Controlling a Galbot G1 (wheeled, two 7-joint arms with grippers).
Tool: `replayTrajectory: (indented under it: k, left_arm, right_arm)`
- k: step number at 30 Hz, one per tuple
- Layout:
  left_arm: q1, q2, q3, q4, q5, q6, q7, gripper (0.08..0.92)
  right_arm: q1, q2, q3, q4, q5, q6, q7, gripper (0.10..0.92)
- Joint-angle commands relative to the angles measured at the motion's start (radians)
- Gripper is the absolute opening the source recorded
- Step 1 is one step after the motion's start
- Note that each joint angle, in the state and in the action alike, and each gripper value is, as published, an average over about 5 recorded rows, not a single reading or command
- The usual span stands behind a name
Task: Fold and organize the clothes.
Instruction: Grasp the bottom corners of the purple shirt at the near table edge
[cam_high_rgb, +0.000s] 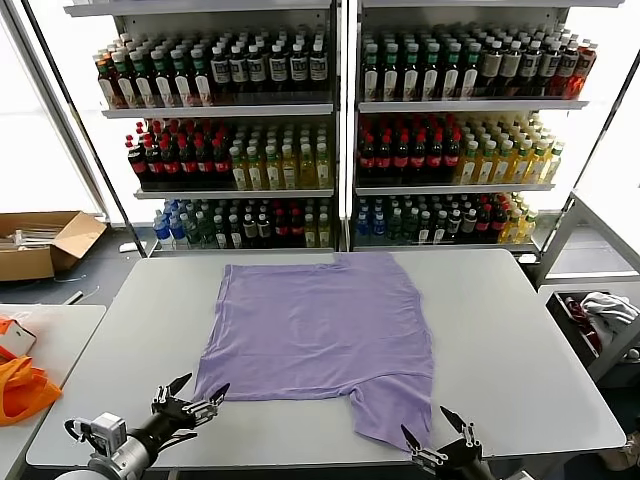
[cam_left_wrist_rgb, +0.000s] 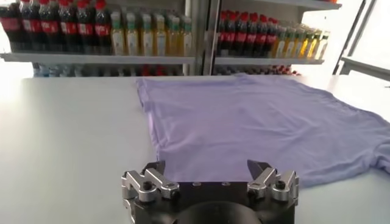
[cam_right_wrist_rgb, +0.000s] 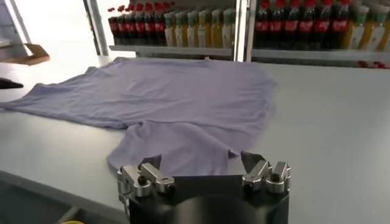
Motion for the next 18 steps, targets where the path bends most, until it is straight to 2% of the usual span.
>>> replayTrajectory:
  k: [1, 5, 12, 18]
  left_arm:
    - [0.002, 0.003, 0.026, 0.036, -0.015, 0.012, -0.038, 0.823]
    - [0.003, -0.003, 0.025, 0.045, -0.013, 0.008, -0.037, 0.823]
    - [0.0, -0.007, 0.023, 0.058, -0.013, 0.002, -0.032, 0.823]
    - [-0.011, -0.004, 0.026, 0.075, -0.014, -0.001, -0.031, 0.823]
  right_arm:
    - [-0.002, 0.006, -0.052, -0.017, 0.003, -0.026, 0.031, 0.818]
    - [0.012, 0.009, -0.054, -0.037, 0.021, -0.031, 0.049, 0.758]
    - [0.027, 0.015, -0.046, -0.029, 0.111, -0.04, 0.053, 0.559]
    - [0.024, 0.013, -0.04, -0.019, 0.127, -0.036, 0.044, 0.386]
